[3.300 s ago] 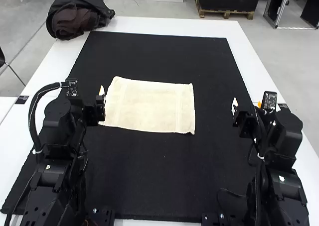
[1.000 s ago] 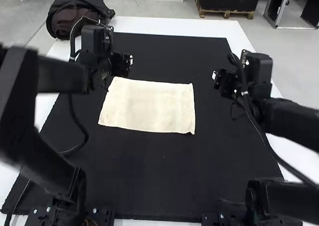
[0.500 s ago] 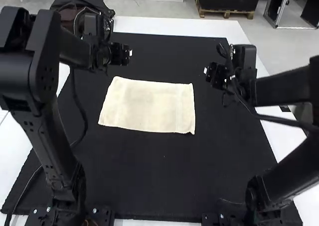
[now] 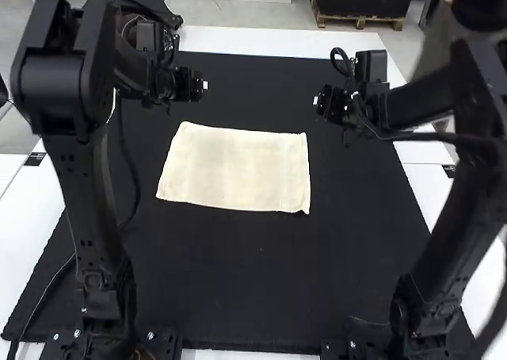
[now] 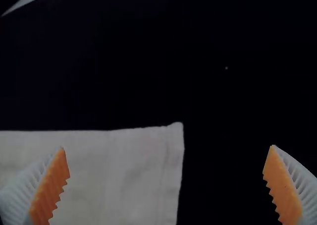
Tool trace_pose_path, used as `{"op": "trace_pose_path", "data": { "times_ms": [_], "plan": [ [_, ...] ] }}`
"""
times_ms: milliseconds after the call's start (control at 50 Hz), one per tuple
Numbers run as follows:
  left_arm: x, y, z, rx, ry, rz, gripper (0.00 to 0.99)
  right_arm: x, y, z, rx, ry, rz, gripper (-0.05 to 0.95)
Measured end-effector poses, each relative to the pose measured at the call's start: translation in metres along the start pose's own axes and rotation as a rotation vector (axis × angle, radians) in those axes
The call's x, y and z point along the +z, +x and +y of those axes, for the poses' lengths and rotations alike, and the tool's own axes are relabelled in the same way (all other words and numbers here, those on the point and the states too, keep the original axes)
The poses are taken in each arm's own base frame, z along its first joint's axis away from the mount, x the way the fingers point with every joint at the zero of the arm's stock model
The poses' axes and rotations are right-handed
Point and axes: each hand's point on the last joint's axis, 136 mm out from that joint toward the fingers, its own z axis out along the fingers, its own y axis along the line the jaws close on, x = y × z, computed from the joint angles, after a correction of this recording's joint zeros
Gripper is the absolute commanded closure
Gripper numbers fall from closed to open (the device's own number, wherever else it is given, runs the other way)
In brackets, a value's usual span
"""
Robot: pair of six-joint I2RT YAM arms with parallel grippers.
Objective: Fold the towel.
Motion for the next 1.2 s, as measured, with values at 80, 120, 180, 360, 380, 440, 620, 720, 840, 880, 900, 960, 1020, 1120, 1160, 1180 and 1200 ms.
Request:
{"op": "trace_pose_path", "data": {
  "times_ms": [80,120,180,360,380,440,620,720,840,880,900,960,1020,1120,1160,1180,1200],
  "plan": [
    [0.013,0.000,0.003,-0.005,0.005,0.014,0.028,0.013,0.006,-0.002,0.002,0.001,0.025,-0.01],
    [0.020,0.000,0.005,-0.007,0.006,0.022,0.028,0.018,0.009,-0.003,0.003,0.003,0.034,-0.01],
    [0.029,0.002,0.007,-0.011,0.009,0.035,0.028,0.026,0.012,-0.004,0.004,0.006,0.049,-0.01],
    [0.048,0.009,0.011,-0.021,0.026,0.063,0.028,0.047,0.019,-0.007,0.006,0.007,0.076,-0.01],
    [0.050,0.009,0.011,-0.021,0.027,0.064,0.028,0.048,0.019,-0.007,0.006,0.007,0.077,-0.01],
    [0.054,0.010,0.013,-0.022,0.028,0.067,0.028,0.054,0.019,-0.007,0.007,0.004,0.081,-0.01],
    [0.064,0.009,0.015,-0.023,0.030,0.068,0.028,0.068,0.026,-0.007,0.009,-0.005,0.102,-0.01],
    [0.069,0.010,0.017,-0.024,0.030,0.071,0.028,0.076,0.033,-0.009,0.010,-0.002,0.121,-0.01],
    [0.076,0.012,0.019,-0.027,0.030,0.082,0.028,0.085,0.041,-0.011,0.013,-0.006,0.140,-0.01],
    [0.078,0.013,0.020,-0.029,0.029,0.087,0.028,0.089,0.042,-0.011,0.013,-0.007,0.144,-0.01],
    [0.079,0.014,0.021,-0.030,0.029,0.090,0.028,0.090,0.042,-0.010,0.013,-0.010,0.145,-0.01],
    [0.082,0.016,0.021,-0.033,0.029,0.098,0.028,0.093,0.043,-0.010,0.014,-0.012,0.150,-0.01],
    [0.084,0.019,0.022,-0.037,0.028,0.110,0.028,0.097,0.042,-0.010,0.015,-0.012,0.152,-0.01],
    [0.088,0.024,0.024,-0.041,0.028,0.122,0.028,0.102,0.041,-0.009,0.015,-0.015,0.153,-0.01],
    [0.089,0.025,0.024,-0.042,0.027,0.125,0.028,0.104,0.041,-0.009,0.015,-0.015,0.155,-0.01],
    [0.089,0.026,0.024,-0.042,0.027,0.126,0.028,0.105,0.040,-0.009,0.015,-0.016,0.155,-0.01],
    [0.089,0.027,0.024,-0.043,0.028,0.128,0.028,0.106,0.041,-0.009,0.015,-0.016,0.156,-0.01]
  ]
}}
